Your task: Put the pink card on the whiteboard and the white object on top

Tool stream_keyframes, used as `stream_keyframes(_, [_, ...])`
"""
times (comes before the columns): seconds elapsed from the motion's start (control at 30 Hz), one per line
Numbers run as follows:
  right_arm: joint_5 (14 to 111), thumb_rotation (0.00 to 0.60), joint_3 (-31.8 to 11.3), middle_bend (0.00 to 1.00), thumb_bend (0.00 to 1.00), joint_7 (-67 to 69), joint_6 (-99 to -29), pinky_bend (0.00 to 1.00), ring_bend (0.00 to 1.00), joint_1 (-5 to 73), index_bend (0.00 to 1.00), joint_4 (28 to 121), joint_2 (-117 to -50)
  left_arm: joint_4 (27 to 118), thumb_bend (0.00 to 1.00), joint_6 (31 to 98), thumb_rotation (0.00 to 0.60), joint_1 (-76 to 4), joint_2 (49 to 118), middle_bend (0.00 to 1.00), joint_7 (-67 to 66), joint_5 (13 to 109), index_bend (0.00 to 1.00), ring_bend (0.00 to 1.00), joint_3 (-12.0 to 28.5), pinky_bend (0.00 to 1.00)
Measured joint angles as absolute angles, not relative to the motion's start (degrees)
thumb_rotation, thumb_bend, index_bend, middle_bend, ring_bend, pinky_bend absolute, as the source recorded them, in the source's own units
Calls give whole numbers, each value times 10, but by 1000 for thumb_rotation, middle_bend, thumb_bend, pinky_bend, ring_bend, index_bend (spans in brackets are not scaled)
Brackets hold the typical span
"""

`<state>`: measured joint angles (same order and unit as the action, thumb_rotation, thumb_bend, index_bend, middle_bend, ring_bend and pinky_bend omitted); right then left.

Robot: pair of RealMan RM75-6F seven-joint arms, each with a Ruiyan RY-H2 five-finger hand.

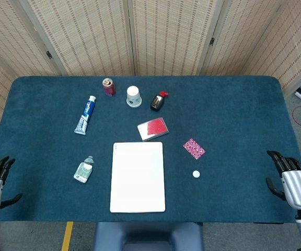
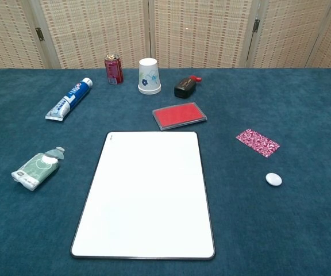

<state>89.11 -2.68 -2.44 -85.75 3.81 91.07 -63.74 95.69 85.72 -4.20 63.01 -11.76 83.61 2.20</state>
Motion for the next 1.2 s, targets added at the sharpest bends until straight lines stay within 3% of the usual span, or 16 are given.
stream_keyframes(0.3, [903,600,-21,201,391,-41,-826,218,272,58,139,922,-642,954,150,858,600,-38,629,104,-113,838,138,99,17,0])
stream_keyframes(0.57, [901,600,-25,198,390,-57,-756,218,273,104,152,925,-658,952,151,861,600,-36,627,104,-106,845,141,99,16,0])
stream_keyframes(1.2, [872,600,-39,196,391,-82,-622,218,246,211,201,871,-739,961,151,866,600,-26,619,104,-104,846,146,114,10,0])
